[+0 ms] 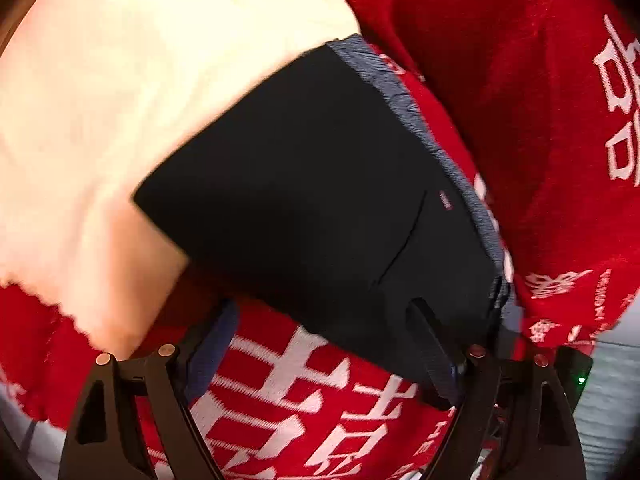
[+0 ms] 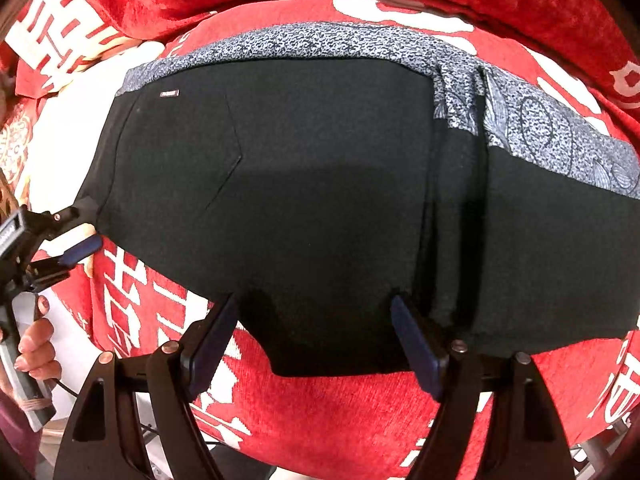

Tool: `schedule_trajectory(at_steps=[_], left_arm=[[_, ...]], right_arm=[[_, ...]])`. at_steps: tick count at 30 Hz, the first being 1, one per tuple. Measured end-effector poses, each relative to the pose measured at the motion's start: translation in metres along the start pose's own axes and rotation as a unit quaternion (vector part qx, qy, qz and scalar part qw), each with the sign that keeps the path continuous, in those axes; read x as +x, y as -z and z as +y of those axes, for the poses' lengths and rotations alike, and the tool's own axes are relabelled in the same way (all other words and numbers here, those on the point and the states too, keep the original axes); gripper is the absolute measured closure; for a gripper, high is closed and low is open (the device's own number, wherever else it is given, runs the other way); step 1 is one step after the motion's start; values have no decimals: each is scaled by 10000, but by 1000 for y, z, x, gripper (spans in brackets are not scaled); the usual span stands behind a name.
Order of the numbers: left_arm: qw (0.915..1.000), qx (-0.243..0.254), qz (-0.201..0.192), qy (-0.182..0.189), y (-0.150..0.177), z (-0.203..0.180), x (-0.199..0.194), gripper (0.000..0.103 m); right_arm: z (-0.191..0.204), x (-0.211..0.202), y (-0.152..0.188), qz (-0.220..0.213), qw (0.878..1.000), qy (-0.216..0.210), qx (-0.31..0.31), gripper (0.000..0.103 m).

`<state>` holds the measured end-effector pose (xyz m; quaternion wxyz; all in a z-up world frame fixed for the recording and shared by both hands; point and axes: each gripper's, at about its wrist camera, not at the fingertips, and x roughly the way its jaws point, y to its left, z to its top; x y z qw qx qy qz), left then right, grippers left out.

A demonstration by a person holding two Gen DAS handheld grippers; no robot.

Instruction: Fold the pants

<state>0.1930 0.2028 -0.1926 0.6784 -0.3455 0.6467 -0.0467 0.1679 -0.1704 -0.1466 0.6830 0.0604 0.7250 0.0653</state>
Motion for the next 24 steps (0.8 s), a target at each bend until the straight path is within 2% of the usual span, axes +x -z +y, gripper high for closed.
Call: schedule_trajectory(at_steps=[7,13,15,18,20,23,24], left_arm=[[9991,-90,-157,373,6,2,-9,14],[9950,167,-535,822,11,-13,-24,14],[9953,345,-563,714,11,-23,-16,14],[9980,118,-379,496,7,-10,5,14],[9974,35,-490,536,3,-8,6,14],[9981,-16,-478,376,-4,-11,8,14],[9983,0,-511,279,-4,-13,8,20]], right_arm=[[4,4,2,-4,10000,71,-64,21],[10,7,2,0,9999,105,-81,19],[12,9,2,-4,9999,118,-107,18],[16,11,2,9,9997,160,-175,16],[19,12,3,17,9996,187,-200,15],[20,13,2,20,9997,150,-202,15],[20,12,1,30,9997,143,-205,15]])
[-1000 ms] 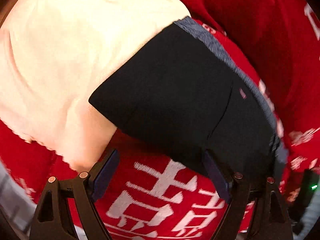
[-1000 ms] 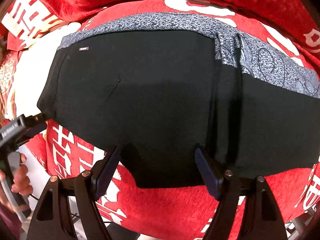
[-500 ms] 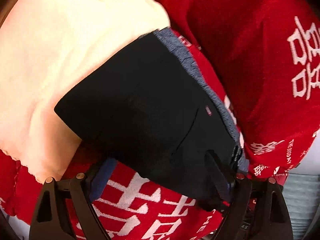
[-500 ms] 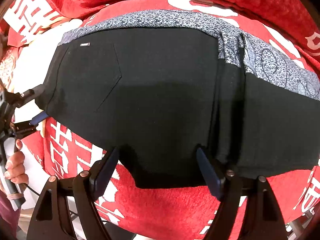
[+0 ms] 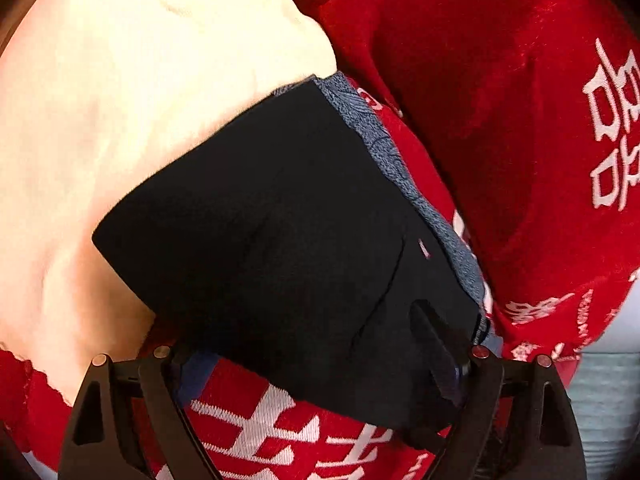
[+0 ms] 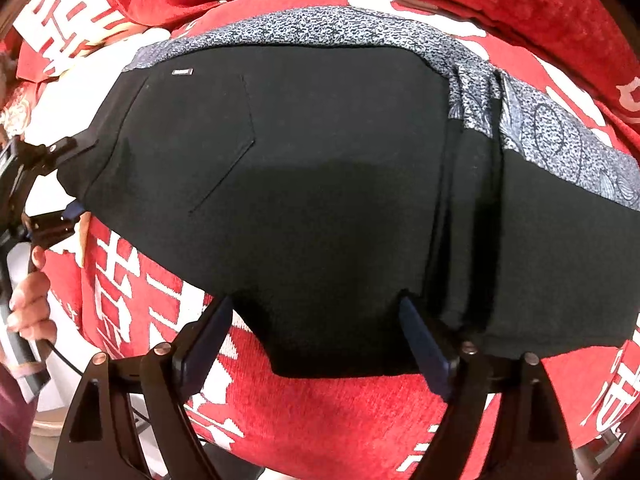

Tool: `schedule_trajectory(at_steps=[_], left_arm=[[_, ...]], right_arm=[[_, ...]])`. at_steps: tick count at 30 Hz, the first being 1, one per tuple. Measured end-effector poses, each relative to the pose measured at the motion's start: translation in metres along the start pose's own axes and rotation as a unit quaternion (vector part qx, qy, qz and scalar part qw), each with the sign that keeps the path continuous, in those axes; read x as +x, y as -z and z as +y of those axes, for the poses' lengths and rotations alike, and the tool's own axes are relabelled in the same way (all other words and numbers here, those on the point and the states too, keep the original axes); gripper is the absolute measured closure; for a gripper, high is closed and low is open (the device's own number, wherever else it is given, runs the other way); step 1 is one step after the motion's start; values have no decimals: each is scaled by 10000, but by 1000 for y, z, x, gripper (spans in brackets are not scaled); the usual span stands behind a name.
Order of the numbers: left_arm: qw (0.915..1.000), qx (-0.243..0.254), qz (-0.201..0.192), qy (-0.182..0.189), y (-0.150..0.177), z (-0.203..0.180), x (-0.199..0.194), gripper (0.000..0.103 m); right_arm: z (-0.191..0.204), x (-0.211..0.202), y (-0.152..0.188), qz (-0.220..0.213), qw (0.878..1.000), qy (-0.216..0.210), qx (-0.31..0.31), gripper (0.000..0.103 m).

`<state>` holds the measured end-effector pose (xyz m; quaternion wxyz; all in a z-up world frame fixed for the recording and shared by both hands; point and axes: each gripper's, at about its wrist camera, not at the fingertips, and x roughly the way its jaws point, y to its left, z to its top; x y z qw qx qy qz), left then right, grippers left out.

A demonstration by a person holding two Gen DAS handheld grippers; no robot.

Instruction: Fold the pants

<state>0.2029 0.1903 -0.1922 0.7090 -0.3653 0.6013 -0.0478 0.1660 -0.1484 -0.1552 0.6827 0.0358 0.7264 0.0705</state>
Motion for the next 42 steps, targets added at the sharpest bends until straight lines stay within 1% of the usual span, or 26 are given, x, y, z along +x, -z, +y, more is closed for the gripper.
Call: schedule_trajectory(at_steps=[1,2,3,5,7,9,10,11,12,14,15,17,18,19,21,24,27,28,29,30,31,32,33,34,37,42], left_arm=[[9995,85,-70,-283,0,-4,-1,28],[9984,183,-109,-518,-1,-10,1,50],[9962,360,-122,-782,-1,-14,1,59],[9938,569,-241,-928,1,-24,-2,62],[9837,1119,-425,-1345,7,-44,-4,64],[9580,1968,-711,-1960,22,-73,-5,66],[9329,2573,-904,-2351,34,-92,-3,66],[9150,2945,-1024,-2561,42,-102,-1,66],[8895,3427,-1171,-2788,54,-115,2,66],[8547,4005,-1287,-3042,68,-127,8,66],[8348,4295,-1326,-3179,76,-132,13,66],[8130,4585,-1286,-3350,82,-136,21,66],[8047,4678,-1275,-3426,84,-137,24,66],[7977,4755,-1276,-3483,86,-137,26,66],[7962,4764,-1282,-3501,83,-141,26,66],[7964,4750,-1298,-3512,82,-144,27,66],[7891,4823,-1348,-3556,86,-145,25,66],[7868,4846,-1364,-3569,88,-145,26,66],[7850,4869,-1379,-3574,91,-145,24,66],[7843,4885,-1379,-3567,92,-146,23,66],[7859,4921,-1329,-3501,95,-146,20,66],[7830,4979,-1345,-3477,98,-149,19,66],[7768,5052,-1396,-3490,104,-153,17,66],[7745,5073,-1430,-3498,106,-156,14,66],[7780,5085,-1553,-3347,113,-173,-1,66],[7822,5178,-1760,-2984,129,-216,-25,66]], right_arm=[[0,-3,-1,-4,10000,-1,-7,15],[0,-7,-2,-33,10000,-2,-8,15],[-1,-14,-5,-98,9999,-13,-28,15],[2,-30,-9,-269,9996,-55,-86,15],[4,-47,-20,-428,9988,-190,-144,15],[8,-62,-36,-504,9977,-402,-192,15],[11,-68,-50,-493,9967,-600,-220,15],[16,-73,-63,-464,9955,-787,-236,15],[21,-76,-74,-421,9942,-959,-263,15],[41,-80,-102,-191,9895,-1375,-396,15],[52,-81,-115,-86,9866,-1564,-448,15],[77,-82,-142,140,9800,-1884,-623,15],[97,-84,-156,191,9785,-1878,-829,15],[111,-86,-156,240,9785,-1768,-1031,15],[141,-80,-166,420,9759,-1596,-1426,15],[173,-55,-175,969,9700,-1416,-1724,15],[190,-29,-177,1370,9650,-1230,-1865,15],[189,-23,-174,1437,9650,-1194,-1841,18],[188,-15,-174,1561,9648,-1153,-1777,23],[186,-10,-173,1662,9639,-1143,-1736,49],[181,-5,-171,1719,9640,-1166,-1660,70],[177,-6,-169,1629,9667,-1112,-1632,84],[174,-9,-166,1541,9673,-1119,-1673,85],[171,-18,-162,1401,9673,-1183,-1754,85],[160,-42,-154,1059,9656,-1395,-1921,85],[112,-89,-146,517,9655,-2091,-1466,85]])
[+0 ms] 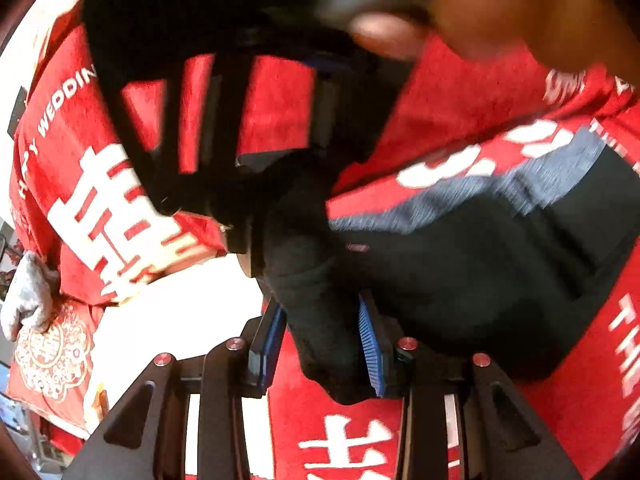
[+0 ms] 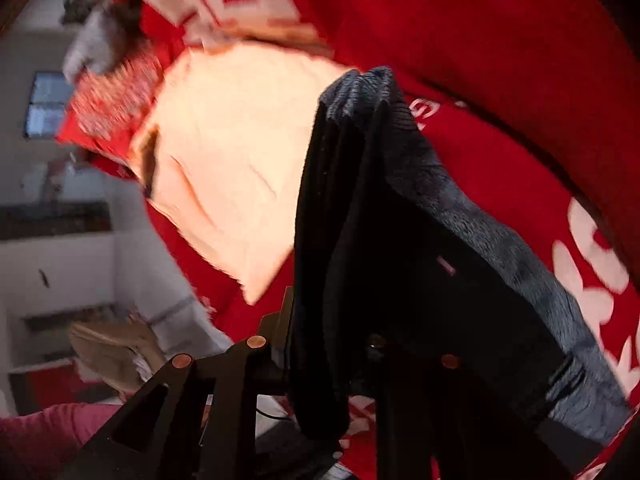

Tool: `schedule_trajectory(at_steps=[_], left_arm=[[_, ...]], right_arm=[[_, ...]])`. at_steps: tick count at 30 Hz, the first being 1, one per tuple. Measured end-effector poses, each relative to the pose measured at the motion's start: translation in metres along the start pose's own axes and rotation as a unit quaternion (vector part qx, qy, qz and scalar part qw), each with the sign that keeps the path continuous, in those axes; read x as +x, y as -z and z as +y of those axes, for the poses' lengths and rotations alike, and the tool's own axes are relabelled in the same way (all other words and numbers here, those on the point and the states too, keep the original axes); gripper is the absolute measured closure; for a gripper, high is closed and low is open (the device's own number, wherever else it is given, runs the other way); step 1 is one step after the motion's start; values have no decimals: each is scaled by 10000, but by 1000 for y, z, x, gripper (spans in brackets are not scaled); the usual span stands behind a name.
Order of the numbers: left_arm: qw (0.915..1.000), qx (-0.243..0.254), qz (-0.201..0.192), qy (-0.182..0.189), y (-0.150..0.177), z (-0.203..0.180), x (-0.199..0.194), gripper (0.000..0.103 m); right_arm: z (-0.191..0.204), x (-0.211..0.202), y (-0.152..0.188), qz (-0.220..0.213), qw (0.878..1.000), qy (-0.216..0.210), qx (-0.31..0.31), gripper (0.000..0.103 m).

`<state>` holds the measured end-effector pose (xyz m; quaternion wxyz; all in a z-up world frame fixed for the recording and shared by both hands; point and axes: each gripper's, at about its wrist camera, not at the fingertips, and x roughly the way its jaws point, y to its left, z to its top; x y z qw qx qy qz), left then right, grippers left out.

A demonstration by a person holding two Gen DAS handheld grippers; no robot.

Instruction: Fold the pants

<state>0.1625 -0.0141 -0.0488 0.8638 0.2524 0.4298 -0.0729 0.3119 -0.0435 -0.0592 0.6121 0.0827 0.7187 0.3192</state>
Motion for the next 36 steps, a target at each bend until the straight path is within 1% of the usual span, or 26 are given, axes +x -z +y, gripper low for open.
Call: schedule_trajectory(at_steps=[4,7,9,12,13,16,17,20,22,25,28,30,32,34,35,36], left_arm=[[9992,72,-314,235,-25,-20,-31,66],[9969,247,-575,486,-48,-52,-57,66],[9950,367,-673,635,-60,-72,-68,66],[9906,613,-804,922,-78,-112,-81,66],[9884,750,-827,1029,-84,-129,-85,66],[9831,1036,-826,1267,-94,-171,-87,66],[9818,1097,-811,1322,-93,-178,-90,66],[9766,1363,-778,1469,-98,-218,-87,66],[9738,1538,-747,1498,-97,-242,-81,66],[9713,1703,-513,1576,-96,-266,-67,66],[9674,1955,-341,1574,-80,-292,-61,66],[9649,2111,-260,1540,-74,-298,-56,66],[9625,2212,-157,1560,-66,-299,-55,66],[9598,2302,-102,1606,-61,-301,-53,58],[9599,2266,-78,1647,-62,-298,-54,53],[9612,2200,-66,1666,-63,-293,-56,52]], right_arm=[[-28,-56,39,-731,9961,-455,209,85],[-57,-97,71,-1186,9897,-664,438,85],[-79,-124,97,-1486,9846,-710,589,85],[-111,-152,133,-1810,9777,-711,794,85],[-130,-164,150,-1918,9740,-740,951,85],[-179,-181,193,-2150,9626,-849,1416,85],[-193,-184,204,-2203,9592,-880,1540,85],[-239,-185,241,-2339,9475,-984,1944,84],[-264,-180,258,-2412,9399,-1101,2151,84],[-293,-162,273,-2420,9327,-1185,2399,83],[-320,-140,284,-2324,9292,-1215,2604,83],[-331,-127,288,-2253,9283,-1219,2696,82],[-332,-115,290,-2203,9284,-1222,2731,81],[-333,-109,294,-2177,9294,-1195,2731,78],[-333,-108,295,-2183,9299,-1145,2730,77],[-333,-110,296,-2190,9302,-1082,2741,76]])
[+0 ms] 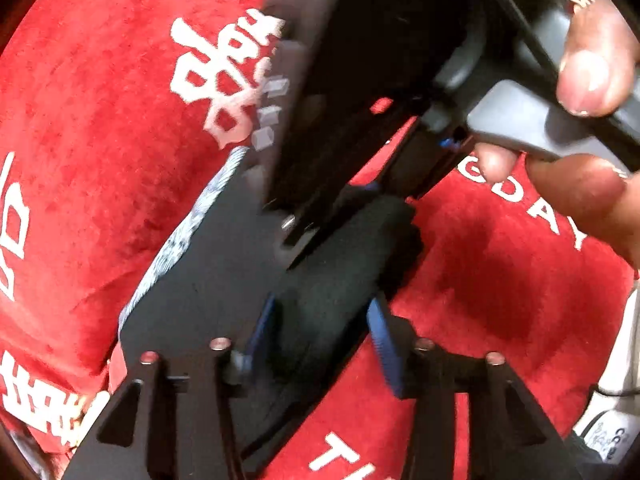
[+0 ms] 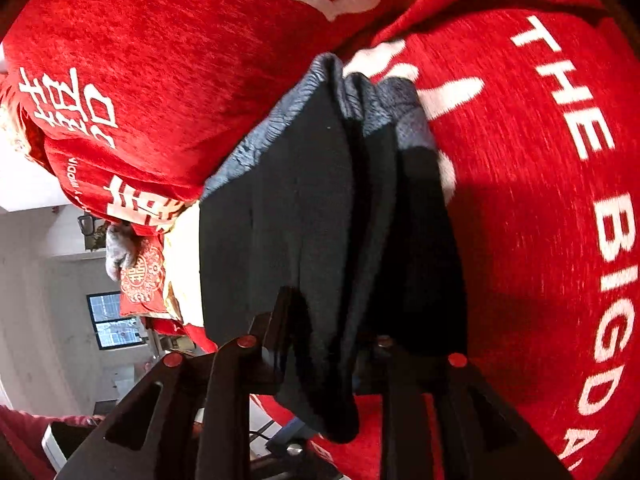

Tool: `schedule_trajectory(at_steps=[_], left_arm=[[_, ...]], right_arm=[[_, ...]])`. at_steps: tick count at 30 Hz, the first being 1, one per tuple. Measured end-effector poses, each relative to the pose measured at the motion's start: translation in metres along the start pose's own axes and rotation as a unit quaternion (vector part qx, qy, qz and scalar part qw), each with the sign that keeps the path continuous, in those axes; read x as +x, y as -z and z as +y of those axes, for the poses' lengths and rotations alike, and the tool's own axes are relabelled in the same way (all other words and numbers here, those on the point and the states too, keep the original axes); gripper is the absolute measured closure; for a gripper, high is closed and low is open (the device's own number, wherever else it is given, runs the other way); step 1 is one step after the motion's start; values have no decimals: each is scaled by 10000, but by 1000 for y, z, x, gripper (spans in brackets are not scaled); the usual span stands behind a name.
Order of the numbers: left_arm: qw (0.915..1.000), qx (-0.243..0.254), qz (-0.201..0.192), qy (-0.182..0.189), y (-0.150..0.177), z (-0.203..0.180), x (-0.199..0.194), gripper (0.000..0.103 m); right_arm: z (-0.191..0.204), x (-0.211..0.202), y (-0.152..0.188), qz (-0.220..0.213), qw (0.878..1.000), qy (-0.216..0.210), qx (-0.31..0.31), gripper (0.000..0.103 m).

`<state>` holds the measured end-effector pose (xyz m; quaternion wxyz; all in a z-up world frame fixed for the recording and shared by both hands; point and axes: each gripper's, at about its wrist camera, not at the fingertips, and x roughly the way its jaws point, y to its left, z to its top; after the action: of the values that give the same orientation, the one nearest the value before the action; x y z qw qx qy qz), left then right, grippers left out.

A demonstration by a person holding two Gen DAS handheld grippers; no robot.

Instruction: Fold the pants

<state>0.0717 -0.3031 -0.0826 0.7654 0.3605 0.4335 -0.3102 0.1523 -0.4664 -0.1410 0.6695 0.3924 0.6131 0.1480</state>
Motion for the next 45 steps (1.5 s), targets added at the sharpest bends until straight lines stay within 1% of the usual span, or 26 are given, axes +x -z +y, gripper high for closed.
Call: schedule_trajectory(at_steps=[2,4,6,7,8,12,15,16,17,18,20,21,23,24,25,26,27,29,32,33,37,39,41,43,44,45], left_arm=[[9998,-197,36,22,6,13,-11,52],[9991,-424,47,13,14,27,-22,52],[9973,-727,46,-11,21,44,-32,52],[9960,-892,66,-31,25,54,-33,52],[9944,-1049,94,-83,29,63,-35,52],[9870,-1537,266,-399,41,99,-34,52],[9769,-2006,492,-544,53,122,-23,52],[9724,-2183,585,-582,58,130,-21,52],[9691,-2308,637,-591,61,135,-19,52],[9654,-2446,702,-575,65,141,-17,52],[9573,-2700,914,-471,76,147,-13,52],[9520,-2839,1096,-339,82,149,-6,52],[9421,-3038,1419,-89,90,151,10,52],[9386,-3106,1498,-28,95,149,14,52],[9367,-3137,1553,6,98,148,16,50],[9361,-3144,1576,-14,99,148,16,38],[9354,-3163,1577,-55,100,147,15,28],[9323,-3257,1571,14,103,149,14,27],[9245,-3427,1656,225,108,153,18,27],[9229,-3464,1657,268,109,154,18,27],[9226,-3491,1622,255,111,162,16,27],[9191,-3592,1602,236,113,171,15,27],[9119,-3768,1598,292,117,182,15,27],[9049,-3911,1642,336,121,192,19,27],[9011,-3979,1686,358,123,196,21,27],[8994,-4007,1704,373,125,198,23,27]], right_arm=[[2,-4,-1,-5,10000,63,30,73],[8,-10,-1,-66,9994,337,-81,69],[12,-14,-1,-117,9980,611,-140,68],[14,-18,0,-162,9963,830,-157,67],[14,-22,2,-208,9941,1048,-163,66],[14,-42,12,-417,9872,1538,-3,66],[14,-51,21,-547,9868,1508,210,66],[15,-53,24,-589,9870,1471,270,66],[11,-60,28,-641,9872,1430,294,66],[15,-62,31,-713,9873,1389,281,66],[23,-66,35,-827,9881,1288,160,66],[31,-65,36,-881,9881,1264,30,66],[44,-58,37,-851,9878,1294,-157,66],[51,-51,37,-767,9879,1327,-254,66],[55,-44,36,-687,9876,1379,-314,66],[58,-36,36,-589,9866,1471,-375,66],[59,-30,36,-499,9853,1580,-422,66],[59,-13,36,-296,9791,1943,-521,66],[55,2,39,-131,9722,2254,-615,66],[55,3,40,-151,9714,2281,-639,66],[55,2,43,-136,9710,2297,-651,66],[53,0,44,-129,9712,2299,-614,66],[49,-2,43,-127,9717,2296,-533,66],[45,-3,42,-126,9735,2249,-406,62],[44,-3,43,-128,9741,2230,-353,62],[43,-3,42,-136,9744,2219,-333,62]])
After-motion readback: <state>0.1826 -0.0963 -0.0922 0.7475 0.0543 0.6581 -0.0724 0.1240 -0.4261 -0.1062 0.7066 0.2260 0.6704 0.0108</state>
